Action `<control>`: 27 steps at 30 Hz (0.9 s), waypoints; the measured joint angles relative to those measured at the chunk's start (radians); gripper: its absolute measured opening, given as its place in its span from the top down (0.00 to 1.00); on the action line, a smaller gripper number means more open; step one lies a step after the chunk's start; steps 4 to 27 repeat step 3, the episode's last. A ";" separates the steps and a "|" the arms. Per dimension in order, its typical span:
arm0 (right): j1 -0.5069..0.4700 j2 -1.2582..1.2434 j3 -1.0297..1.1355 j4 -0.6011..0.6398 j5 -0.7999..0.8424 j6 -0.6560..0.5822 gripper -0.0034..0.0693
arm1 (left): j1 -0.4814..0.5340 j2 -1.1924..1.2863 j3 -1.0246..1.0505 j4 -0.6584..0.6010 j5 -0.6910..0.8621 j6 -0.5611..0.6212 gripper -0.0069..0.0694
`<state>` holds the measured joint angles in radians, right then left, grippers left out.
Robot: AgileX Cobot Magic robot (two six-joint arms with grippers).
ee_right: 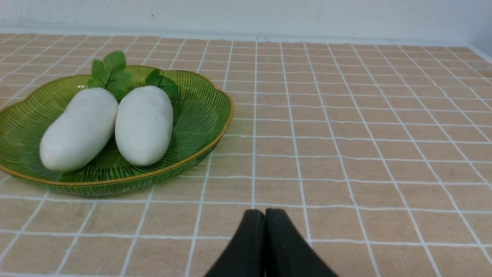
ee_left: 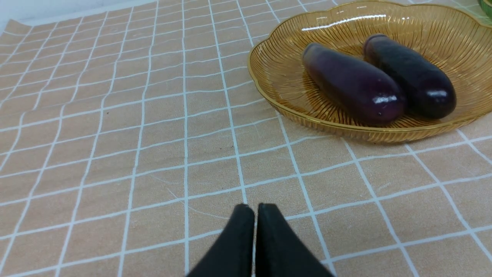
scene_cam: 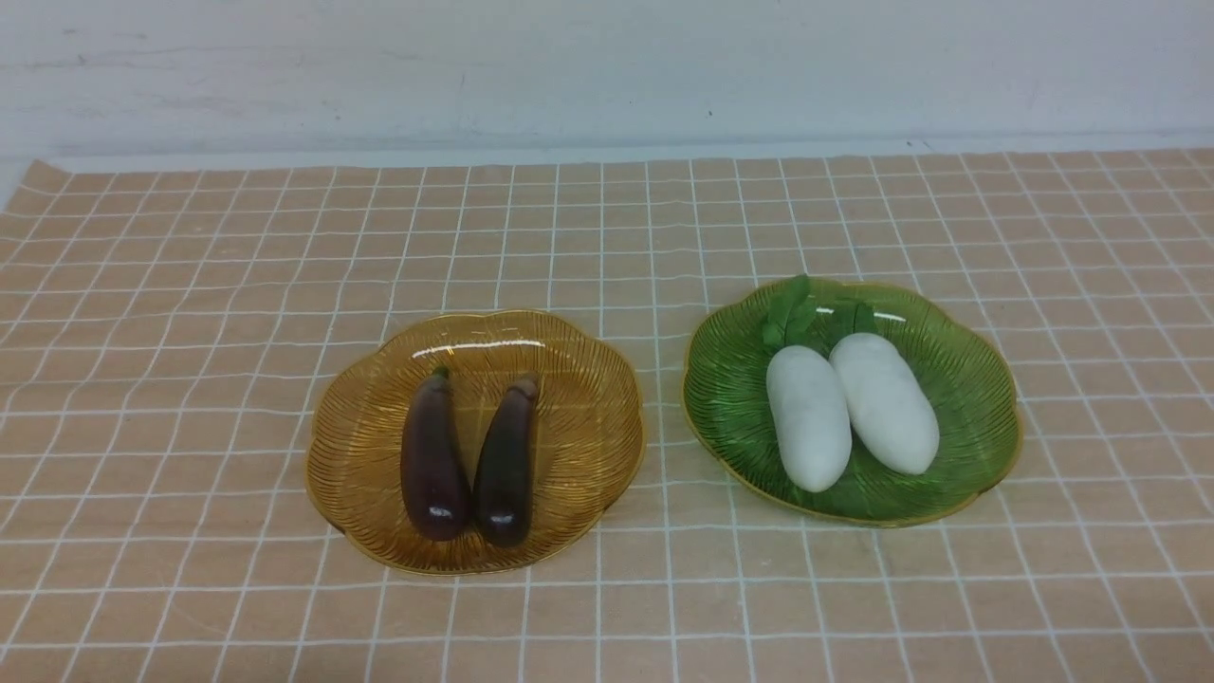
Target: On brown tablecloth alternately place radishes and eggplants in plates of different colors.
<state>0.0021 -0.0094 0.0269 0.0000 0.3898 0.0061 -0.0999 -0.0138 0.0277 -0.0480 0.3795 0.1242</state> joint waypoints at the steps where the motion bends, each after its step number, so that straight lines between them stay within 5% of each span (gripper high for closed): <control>1: 0.000 0.000 0.000 0.000 0.000 0.000 0.97 | 0.000 0.000 0.000 0.000 0.000 0.000 0.91; 27: 0.000 0.000 0.000 0.000 0.000 0.000 0.97 | 0.000 0.000 0.000 0.000 0.000 0.000 0.91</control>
